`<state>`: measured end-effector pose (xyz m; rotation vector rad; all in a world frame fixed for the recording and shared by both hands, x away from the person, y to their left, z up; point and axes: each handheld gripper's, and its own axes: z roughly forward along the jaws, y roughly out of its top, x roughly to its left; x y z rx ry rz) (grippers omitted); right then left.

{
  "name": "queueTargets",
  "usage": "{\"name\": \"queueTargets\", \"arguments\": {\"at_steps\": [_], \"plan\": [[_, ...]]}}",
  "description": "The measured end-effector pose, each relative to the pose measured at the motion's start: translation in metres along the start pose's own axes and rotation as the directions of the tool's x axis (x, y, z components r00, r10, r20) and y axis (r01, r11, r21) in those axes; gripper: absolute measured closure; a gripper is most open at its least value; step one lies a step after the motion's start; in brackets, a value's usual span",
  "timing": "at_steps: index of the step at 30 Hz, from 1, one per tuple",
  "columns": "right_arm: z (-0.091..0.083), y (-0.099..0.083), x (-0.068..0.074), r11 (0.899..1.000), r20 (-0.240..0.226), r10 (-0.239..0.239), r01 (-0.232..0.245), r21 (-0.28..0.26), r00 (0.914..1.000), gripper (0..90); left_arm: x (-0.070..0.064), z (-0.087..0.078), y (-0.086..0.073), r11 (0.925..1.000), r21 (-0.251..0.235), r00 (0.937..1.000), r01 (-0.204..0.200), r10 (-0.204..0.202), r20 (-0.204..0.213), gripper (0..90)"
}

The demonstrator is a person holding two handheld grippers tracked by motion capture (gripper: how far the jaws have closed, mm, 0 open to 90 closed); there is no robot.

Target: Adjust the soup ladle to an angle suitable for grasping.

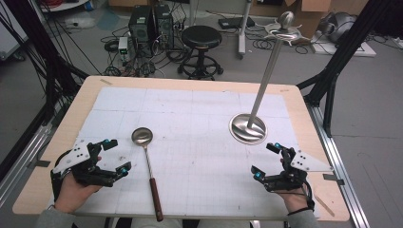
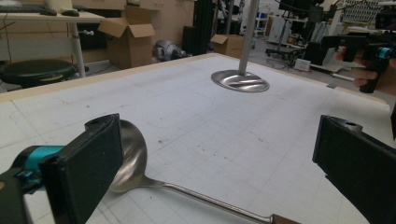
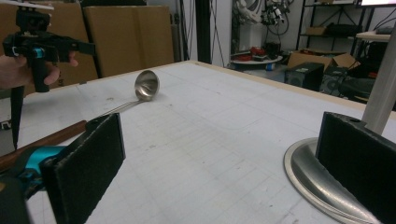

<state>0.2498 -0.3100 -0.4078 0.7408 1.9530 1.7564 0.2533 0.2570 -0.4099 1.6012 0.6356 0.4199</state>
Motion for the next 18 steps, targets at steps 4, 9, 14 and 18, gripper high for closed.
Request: {"name": "queueTargets", "arguments": {"at_steps": [4, 9, 14, 18], "plan": [[0.0007, -0.0004, 0.0001, 1.0, -0.007, 0.0, 0.0, 0.005, 1.0, 0.4, 0.0, -0.0002, 0.0001, 1.0, 0.0, 1.0, -0.005, 0.005, 0.002, 2.6], [0.0012, -0.0005, 0.0002, 1.0, -0.006, -0.007, 0.007, 0.005, 1.0, 0.5, -0.0004, 0.0, -0.0001, 0.9999, 0.005, 0.9999, -0.01, 0.01, 0.005, 2.6], [0.0018, -0.0016, -0.0005, 1.0, -0.013, -0.001, 0.001, 0.01, 0.9999, 0.5, -0.0019, 0.0023, -0.0004, 0.9992, 0.028, 0.9996, -0.028, 0.028, 0.007, 2.7], [0.0021, -0.0018, 0.0, 1.0, -0.004, -0.006, 0.006, 0.024, 1.0, 0.5, 0.0002, 0.0003, 0.0016, 0.9976, -0.002, 0.9974, -0.07, 0.07, -0.021, 18.5]]}}
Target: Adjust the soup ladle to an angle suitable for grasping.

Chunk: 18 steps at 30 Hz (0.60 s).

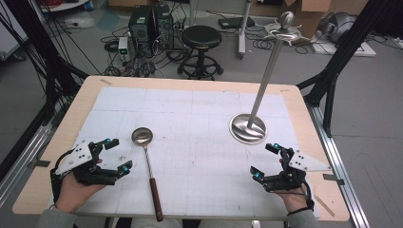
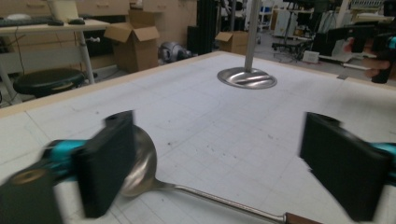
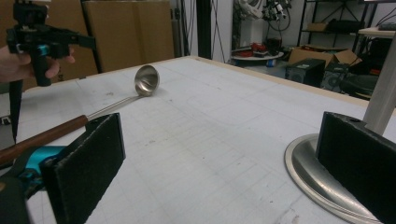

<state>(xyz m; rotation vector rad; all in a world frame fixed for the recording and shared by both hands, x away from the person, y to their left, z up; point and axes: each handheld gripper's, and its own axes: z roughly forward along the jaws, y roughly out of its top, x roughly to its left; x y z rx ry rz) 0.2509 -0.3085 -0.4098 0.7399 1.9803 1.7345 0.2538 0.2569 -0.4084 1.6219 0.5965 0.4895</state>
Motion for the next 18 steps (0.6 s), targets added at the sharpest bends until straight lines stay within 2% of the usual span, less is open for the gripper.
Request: {"name": "queueTargets", "arguments": {"at_steps": [1, 2, 6, 8, 9, 12, 13, 14, 15, 16, 17, 18], "plan": [[0.0003, 0.0001, -0.0001, 1.0, 0.0, -0.004, 0.004, 0.0, 1.0, 0.5, 0.0013, -0.0012, 0.0004, 1.0, -0.005, 1.0, 0.007, -0.006, 0.006, 23.6], [0.0003, 0.0001, -0.0001, 1.0, 0.0, -0.004, 0.004, 0.0, 1.0, 0.5, 0.0022, -0.0021, 0.0004, 0.9999, -0.008, 0.9999, 0.014, -0.014, 0.01, 23.6], [0.0012, -0.0006, 0.0002, 1.0, -0.003, 0.003, -0.003, 0.01, 1.0, 0.5, 0.0017, -0.0025, -0.0007, 0.9999, 0.005, 0.9998, 0.011, -0.012, 0.016, 45.1], [0.0015, -0.0009, 0.0002, 1.0, -0.003, 0.008, -0.008, 0.012, 1.0, 0.5, 0.0, -0.0023, -0.0005, 0.9997, 0.02, 0.9993, 0.016, -0.016, 0.034, 55.0], [0.0015, -0.001, 0.0002, 1.0, 0.001, 0.008, -0.008, 0.015, 1.0, 0.5, -0.0021, -0.0016, -0.0006, 0.9993, 0.035, 0.9985, 0.01, -0.012, 0.053, 58.4], [0.0027, -0.0007, 0.0006, 1.0, 0.001, 0.005, -0.005, 0.012, 1.0, 0.5, -0.0035, -0.0008, -0.0007, 0.9989, 0.046, 0.9981, -0.013, 0.011, 0.061, 67.7], [0.0027, -0.0007, 0.0006, 1.0, 0.001, 0.005, -0.005, 0.012, 1.0, 0.5, -0.004, -0.0006, -0.0006, 0.9985, 0.053, 0.9981, -0.017, 0.014, 0.06, 67.7], [0.0037, -0.0006, 0.002, 1.0, -0.006, 0.012, -0.012, 0.016, 0.9999, 0.5, -0.0044, -0.0002, -0.0005, 0.9981, 0.06, 0.9981, -0.017, 0.013, 0.06, 75.7], [0.0042, -0.0006, 0.0025, 1.0, -0.009, 0.014, -0.013, 0.019, 0.9999, 0.5, -0.0049, 0.0001, -0.0004, 0.9978, 0.063, 0.9984, -0.018, 0.015, 0.054, 79.9], [0.0042, -0.0006, 0.0025, 1.0, -0.009, 0.014, -0.013, 0.019, 0.9999, 0.5, -0.0055, 0.0007, -0.0003, 0.9973, 0.072, 0.9988, -0.019, 0.015, 0.047, 79.9], [0.0054, -0.0009, 0.0029, 1.0, -0.014, 0.007, -0.007, 0.022, 0.9999, 0.5, -0.0056, 0.0013, 0.0, 0.9966, 0.081, 0.999, -0.014, 0.011, 0.043, 87.9], [0.0055, -0.0009, 0.0032, 1.0, -0.013, 0.01, -0.009, 0.025, 0.9999, 0.5, -0.0061, 0.0018, 0.0002, 0.996, 0.088, 0.9993, -0.013, 0.01, 0.037, 88.9]]}}
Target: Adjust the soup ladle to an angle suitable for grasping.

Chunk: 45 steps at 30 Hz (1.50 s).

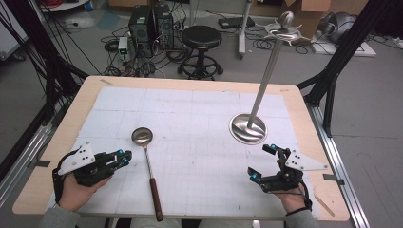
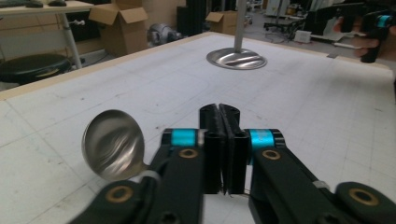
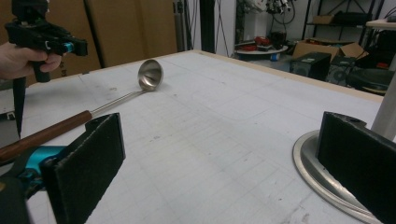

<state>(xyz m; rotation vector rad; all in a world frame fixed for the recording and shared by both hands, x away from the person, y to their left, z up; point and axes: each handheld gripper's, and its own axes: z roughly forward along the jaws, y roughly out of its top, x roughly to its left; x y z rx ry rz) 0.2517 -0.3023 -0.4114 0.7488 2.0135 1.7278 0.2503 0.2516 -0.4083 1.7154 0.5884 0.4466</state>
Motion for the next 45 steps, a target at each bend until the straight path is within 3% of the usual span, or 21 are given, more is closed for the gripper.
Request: {"name": "queueTargets", "arguments": {"at_steps": [5, 14, 19, 22, 26, 28, 34, 37, 41, 45], "plan": [[0.0, -0.001, -0.001, 1.0, 0.004, 0.001, -0.001, 0.005, 1.0, 0.5, -0.002, 0.002, 0.004, 0.9999, -0.011, 0.9999, -0.012, 0.012, -0.009, 89.6], [0.001, -0.001, -0.001, 1.0, 0.001, 0.004, -0.004, 0.005, 1.0, 0.5, 0.005, 0.016, 0.0, 0.9961, 0.088, 0.9999, 0.003, -0.002, -0.017, 89.7], [0.001, -0.001, -0.001, 1.0, 0.001, 0.004, -0.004, 0.005, 1.0, 0.5, 0.009, 0.032, -0.002, 0.9839, 0.175, 0.9991, 0.037, -0.033, -0.028, 89.7], [0.001, -0.001, 0.0, 1.0, -0.003, 0.006, -0.006, 0.01, 1.0, 0.5, 0.01, 0.039, -0.002, 0.9796, 0.197, 0.9988, 0.042, -0.037, -0.033, 89.7], [0.002, -0.002, 0.0, 1.0, -0.009, 0.008, -0.008, 0.015, 0.9999, 0.5, 0.012, 0.051, -0.003, 0.9743, 0.225, 0.9994, 0.012, -0.004, -0.036, 89.7], [0.002, -0.002, 0.0, 1.0, -0.009, 0.004, -0.004, 0.016, 0.9999, 0.5, 0.013, 0.057, -0.003, 0.9725, 0.232, 0.9994, 0.019, -0.012, -0.033, 89.7], [0.003, -0.002, 0.001, 1.0, -0.016, 0.006, -0.006, 0.025, 0.9999, 0.5, 0.013, 0.073, -0.006, 0.955, 0.296, 0.9996, 0.017, -0.01, -0.028, 89.7], [0.004, -0.002, 0.001, 1.0, -0.02, 0.004, -0.004, 0.024, 0.9998, 0.5, 0.014, 0.078, -0.007, 0.9504, 0.309, 0.9992, 0.036, -0.028, -0.028, 89.7], [0.004, -0.003, 0.0, 1.0, -0.023, 0.0, 0.001, 0.023, 0.9997, 0.5, 0.018, 0.085, -0.01, 0.9345, 0.351, 0.9981, 0.058, -0.046, -0.042, 89.7], [0.004, -0.003, 0.0, 1.0, -0.019, 0.003, -0.003, 0.023, 0.9998, 0.5, 0.021, 0.09, -0.012, 0.9258, 0.37, 0.9967, 0.076, -0.059, -0.056, 89.7]]}}
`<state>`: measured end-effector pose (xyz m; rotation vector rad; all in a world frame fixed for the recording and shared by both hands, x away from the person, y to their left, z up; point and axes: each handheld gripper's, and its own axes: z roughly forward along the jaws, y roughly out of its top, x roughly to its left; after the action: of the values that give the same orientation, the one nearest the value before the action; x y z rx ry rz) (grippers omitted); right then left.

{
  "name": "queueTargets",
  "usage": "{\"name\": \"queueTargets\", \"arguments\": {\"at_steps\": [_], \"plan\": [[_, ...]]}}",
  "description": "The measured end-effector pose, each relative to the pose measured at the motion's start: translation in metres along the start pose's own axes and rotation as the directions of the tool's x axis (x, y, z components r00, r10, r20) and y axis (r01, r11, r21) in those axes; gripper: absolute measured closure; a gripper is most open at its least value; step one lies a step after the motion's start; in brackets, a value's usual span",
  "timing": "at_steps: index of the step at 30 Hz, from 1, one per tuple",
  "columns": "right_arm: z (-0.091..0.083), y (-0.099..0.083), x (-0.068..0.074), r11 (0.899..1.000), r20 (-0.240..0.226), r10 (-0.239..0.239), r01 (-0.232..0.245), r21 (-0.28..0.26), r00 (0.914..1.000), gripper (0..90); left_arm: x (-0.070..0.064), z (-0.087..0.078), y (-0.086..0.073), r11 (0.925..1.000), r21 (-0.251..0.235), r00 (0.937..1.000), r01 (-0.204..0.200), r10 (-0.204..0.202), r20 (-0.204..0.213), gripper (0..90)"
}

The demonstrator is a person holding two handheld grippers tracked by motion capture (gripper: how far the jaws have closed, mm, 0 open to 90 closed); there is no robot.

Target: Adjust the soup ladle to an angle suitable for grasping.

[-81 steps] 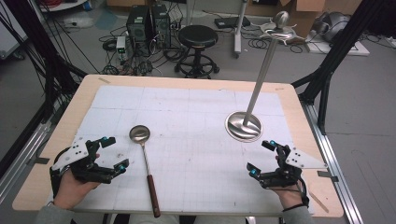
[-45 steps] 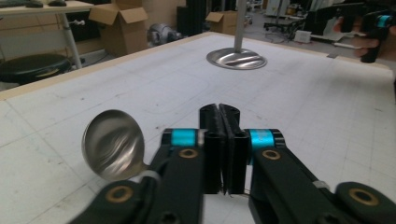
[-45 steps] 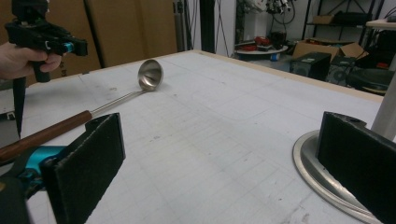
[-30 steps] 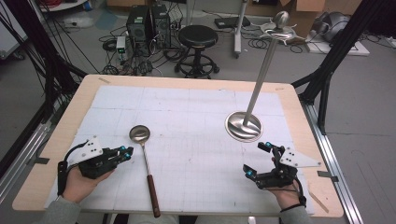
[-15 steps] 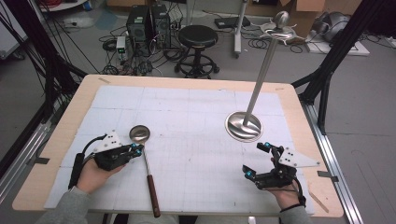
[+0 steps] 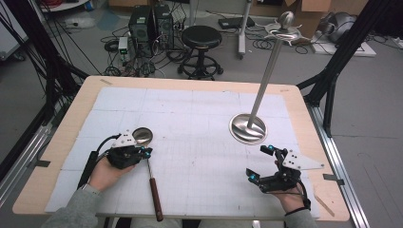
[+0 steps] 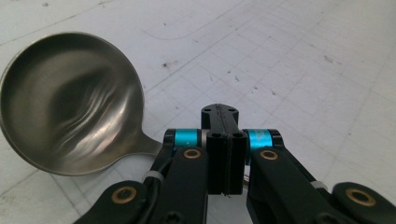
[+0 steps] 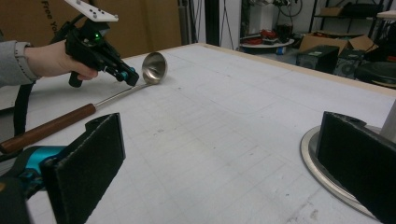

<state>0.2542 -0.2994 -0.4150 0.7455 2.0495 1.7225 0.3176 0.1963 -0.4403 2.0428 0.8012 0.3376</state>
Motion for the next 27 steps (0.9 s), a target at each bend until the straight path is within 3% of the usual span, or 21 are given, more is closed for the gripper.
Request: {"name": "queueTargets", "arguments": {"at_steps": [6, 12, 17, 22, 27], "plan": [[0.0, 0.0, 0.001, 1.0, -0.013, 0.003, -0.003, 0.002, 0.9999, 0.5, 0.0, 0.006, -0.002, 0.9992, 0.033, 0.9997, -0.022, 0.022, -0.007, 89.7], [0.001, 0.0, 0.001, 1.0, -0.015, -0.009, 0.009, 0.001, 0.9998, 0.5, 0.004, 0.011, -0.002, 0.9996, 0.026, 0.9998, -0.012, 0.012, -0.019, 89.7], [0.002, -0.001, 0.001, 1.0, -0.022, -0.004, 0.004, 0.009, 0.9998, 0.5, 0.003, 0.018, 0.001, 0.9977, 0.054, 0.9984, -0.042, 0.044, -0.035, 89.7], [0.001, 0.0, 0.001, 1.0, -0.02, 0.0, 0.0, 0.004, 0.9998, 0.5, 0.002, 0.019, 0.003, 0.9962, 0.073, 0.9978, -0.047, 0.05, -0.044, 89.7], [0.0, -0.001, 0.0, 1.0, -0.021, -0.002, 0.003, 0.002, 0.9998, 0.5, 0.003, 0.016, 0.002, 0.9967, 0.076, 0.9989, -0.031, 0.033, -0.032, 89.7]]}}
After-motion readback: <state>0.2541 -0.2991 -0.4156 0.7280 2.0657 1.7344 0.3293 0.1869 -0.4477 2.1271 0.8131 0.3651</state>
